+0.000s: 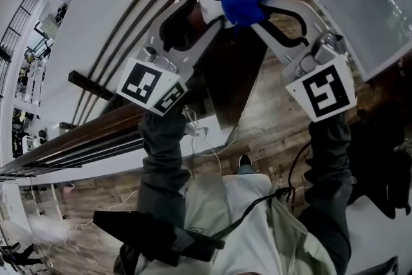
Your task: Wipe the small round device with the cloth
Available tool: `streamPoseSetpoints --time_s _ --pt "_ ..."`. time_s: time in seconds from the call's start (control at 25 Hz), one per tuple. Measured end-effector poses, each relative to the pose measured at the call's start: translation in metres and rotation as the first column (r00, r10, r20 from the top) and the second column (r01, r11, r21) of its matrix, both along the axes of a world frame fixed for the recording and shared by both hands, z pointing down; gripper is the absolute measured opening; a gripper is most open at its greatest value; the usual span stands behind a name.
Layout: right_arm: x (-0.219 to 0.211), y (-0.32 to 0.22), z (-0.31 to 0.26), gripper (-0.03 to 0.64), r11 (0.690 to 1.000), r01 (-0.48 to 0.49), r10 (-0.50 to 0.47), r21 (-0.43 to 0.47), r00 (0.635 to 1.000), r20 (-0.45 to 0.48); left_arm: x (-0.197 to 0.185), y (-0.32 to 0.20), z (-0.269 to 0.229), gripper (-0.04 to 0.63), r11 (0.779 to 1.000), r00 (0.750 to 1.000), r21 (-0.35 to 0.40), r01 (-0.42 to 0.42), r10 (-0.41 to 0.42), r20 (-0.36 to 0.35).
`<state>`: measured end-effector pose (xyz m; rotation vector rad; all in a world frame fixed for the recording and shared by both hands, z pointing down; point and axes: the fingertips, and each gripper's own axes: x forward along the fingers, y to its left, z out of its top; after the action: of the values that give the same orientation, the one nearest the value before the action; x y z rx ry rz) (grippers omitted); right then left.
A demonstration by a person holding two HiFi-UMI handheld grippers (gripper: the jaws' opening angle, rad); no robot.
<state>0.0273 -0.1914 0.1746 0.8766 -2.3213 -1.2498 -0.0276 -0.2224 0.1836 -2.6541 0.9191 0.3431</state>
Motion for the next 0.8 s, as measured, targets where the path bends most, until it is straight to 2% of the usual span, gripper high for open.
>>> streamPoseSetpoints --time_s 0.12,0.24,0.36,0.44,0.52,0.68,0.8 --pt "-0.001 0.006 -0.03 0.064 0.999 -0.002 0.001 0.044 1.0 0.017 0.0 0.001 0.001 0.252 1.0 1.0 0.001 0.0 0.0 0.0" --pt "-0.007 0.008 -0.063 0.063 0.997 -0.066 0.064 0.033 0.996 0.067 0.0 0.004 -0.003 0.252 1.0 1.0 0.004 0.003 -0.003 -0.001" --pt "-0.024 -0.002 -0.063 0.061 0.987 -0.155 0.155 0.046 0.988 0.002 -0.001 0.004 -0.004 0.252 1.0 1.0 0.01 0.01 -0.01 -0.003" --pt "-0.035 -0.005 -0.052 0.06 0.981 -0.176 0.179 0.076 0.983 -0.04 -0.001 0.004 -0.002 0.252 1.0 1.0 0.016 0.013 -0.013 -0.007" --pt "-0.04 0.0 -0.04 0.06 0.982 -0.169 0.173 0.086 0.984 -0.05 -0.001 0.004 -0.001 0.252 1.0 1.0 0.021 0.014 -0.014 -0.01" --pt "-0.04 0.01 -0.005 0.06 0.985 -0.167 0.17 0.033 0.98 -0.107 -0.002 0.005 -0.001 0.252 1.0 1.0 0.026 0.006 -0.006 -0.009" --pt "-0.04 0.018 -0.008 0.06 0.996 -0.076 0.079 0.042 0.994 -0.074 -0.003 0.006 0.001 0.252 1.0 1.0 0.025 0.003 -0.002 -0.013"
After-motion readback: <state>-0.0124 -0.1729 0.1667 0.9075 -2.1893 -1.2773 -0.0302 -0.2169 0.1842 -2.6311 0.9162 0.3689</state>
